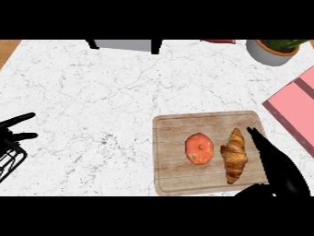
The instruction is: Pick the squash from the cutting board and place it in the cardboard box
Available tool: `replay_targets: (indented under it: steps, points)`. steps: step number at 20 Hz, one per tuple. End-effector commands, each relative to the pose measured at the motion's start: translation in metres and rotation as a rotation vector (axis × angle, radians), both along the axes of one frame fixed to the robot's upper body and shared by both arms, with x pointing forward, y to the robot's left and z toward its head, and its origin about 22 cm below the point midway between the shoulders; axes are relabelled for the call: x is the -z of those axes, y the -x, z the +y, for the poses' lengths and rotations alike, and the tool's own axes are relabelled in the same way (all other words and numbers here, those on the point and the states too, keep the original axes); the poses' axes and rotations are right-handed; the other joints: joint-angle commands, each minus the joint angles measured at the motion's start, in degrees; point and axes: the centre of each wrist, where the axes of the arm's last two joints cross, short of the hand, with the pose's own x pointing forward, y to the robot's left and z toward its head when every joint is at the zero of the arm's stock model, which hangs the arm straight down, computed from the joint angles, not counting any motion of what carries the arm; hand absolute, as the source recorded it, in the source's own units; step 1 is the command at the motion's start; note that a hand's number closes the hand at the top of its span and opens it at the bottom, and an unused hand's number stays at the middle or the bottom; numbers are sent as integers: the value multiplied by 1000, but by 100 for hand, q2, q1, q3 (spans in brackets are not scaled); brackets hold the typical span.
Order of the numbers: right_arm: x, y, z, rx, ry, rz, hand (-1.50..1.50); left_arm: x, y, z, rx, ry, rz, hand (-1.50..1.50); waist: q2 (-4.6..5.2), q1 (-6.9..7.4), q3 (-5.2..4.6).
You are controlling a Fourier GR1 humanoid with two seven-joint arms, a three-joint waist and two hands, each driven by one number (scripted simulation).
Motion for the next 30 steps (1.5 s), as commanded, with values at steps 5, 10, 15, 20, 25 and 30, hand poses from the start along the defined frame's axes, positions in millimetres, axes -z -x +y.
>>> replay_targets:
  steps: [5, 10, 15, 20, 25, 30]
  points:
    - [-33, -4, 50, -17, 28, 18, -150, -35, -18, -20, -17, -88, -361, 0, -99, -188, 245]
    - [-52, -20, 67, -24, 52, -34, -150, -27, -13, -19, -21, -105, -375, 0, -69, -185, 244]
    - [-52, -29, 79, -37, 112, 4, -150, -16, -7, -25, -25, -114, -380, 0, -46, -237, 246]
    - [-47, -35, 101, -35, 113, 34, -150, -15, -4, -27, -27, -134, -381, 0, -45, -219, 254]
    - [-43, -39, 105, -43, 116, 52, -150, -8, -10, -36, -46, -141, -373, 0, -40, -357, 255]
    - [-34, -49, 105, -17, 163, 90, -150, -3, 0, -33, -60, -146, -361, 0, -66, -288, 257]
